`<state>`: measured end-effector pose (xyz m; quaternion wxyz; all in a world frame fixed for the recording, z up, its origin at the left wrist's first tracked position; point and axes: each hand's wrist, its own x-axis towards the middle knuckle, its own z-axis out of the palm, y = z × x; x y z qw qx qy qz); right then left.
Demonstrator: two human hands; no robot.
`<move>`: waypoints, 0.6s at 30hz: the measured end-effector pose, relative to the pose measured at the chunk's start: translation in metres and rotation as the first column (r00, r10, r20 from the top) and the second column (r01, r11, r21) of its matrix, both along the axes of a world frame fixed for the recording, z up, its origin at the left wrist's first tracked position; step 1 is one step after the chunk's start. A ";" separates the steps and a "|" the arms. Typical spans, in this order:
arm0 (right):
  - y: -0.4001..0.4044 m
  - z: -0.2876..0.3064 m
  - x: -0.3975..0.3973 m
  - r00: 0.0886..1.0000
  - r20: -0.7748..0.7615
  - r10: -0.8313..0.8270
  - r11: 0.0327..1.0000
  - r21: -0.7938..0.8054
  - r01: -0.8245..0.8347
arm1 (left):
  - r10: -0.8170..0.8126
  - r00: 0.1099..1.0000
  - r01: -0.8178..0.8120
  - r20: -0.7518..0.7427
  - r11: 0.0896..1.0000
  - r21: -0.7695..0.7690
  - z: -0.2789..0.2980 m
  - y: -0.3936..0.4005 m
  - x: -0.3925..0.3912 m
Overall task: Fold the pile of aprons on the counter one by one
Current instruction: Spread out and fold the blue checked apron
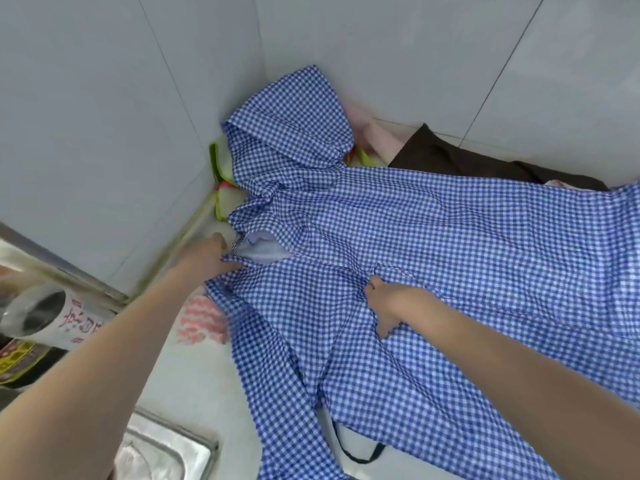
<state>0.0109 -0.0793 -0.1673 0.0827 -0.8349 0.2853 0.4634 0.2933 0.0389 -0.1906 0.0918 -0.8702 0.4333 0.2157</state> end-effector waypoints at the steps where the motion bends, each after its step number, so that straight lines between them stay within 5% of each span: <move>1: 0.001 0.001 0.003 1.000 -0.018 0.003 1.000 -0.008 -0.004 | -0.054 0.998 0.054 -0.008 0.998 0.008 0.004 0.001 0.003; 4: 0.005 0.000 0.011 0.999 -0.044 0.019 0.998 -0.061 -0.022 | -0.051 0.992 0.056 0.113 0.998 -0.039 0.023 0.005 0.012; 7: 0.009 -0.006 0.011 1.000 -0.030 -0.002 0.993 -0.116 -0.002 | -0.088 0.852 0.131 0.516 0.990 -0.047 0.040 0.010 0.012; 10: 0.018 -0.010 0.005 0.998 0.053 -0.040 0.986 -0.162 0.048 | -0.143 0.793 0.303 0.592 0.936 -0.180 0.042 0.010 0.000; 12: 0.025 -0.012 -0.001 0.992 0.113 -0.059 0.977 -0.198 0.080 | -0.349 0.755 0.597 0.555 0.715 -0.363 0.029 0.017 -0.017; 14: 0.033 -0.013 -0.009 0.987 0.153 -0.043 0.967 -0.240 0.079 | -0.639 0.622 0.778 0.453 0.438 -0.451 0.011 0.037 -0.048; 18: 0.052 -0.006 -0.024 0.935 0.345 0.082 0.942 -0.334 0.041 | -0.859 0.385 0.905 0.336 0.280 -0.320 -0.031 0.085 -0.079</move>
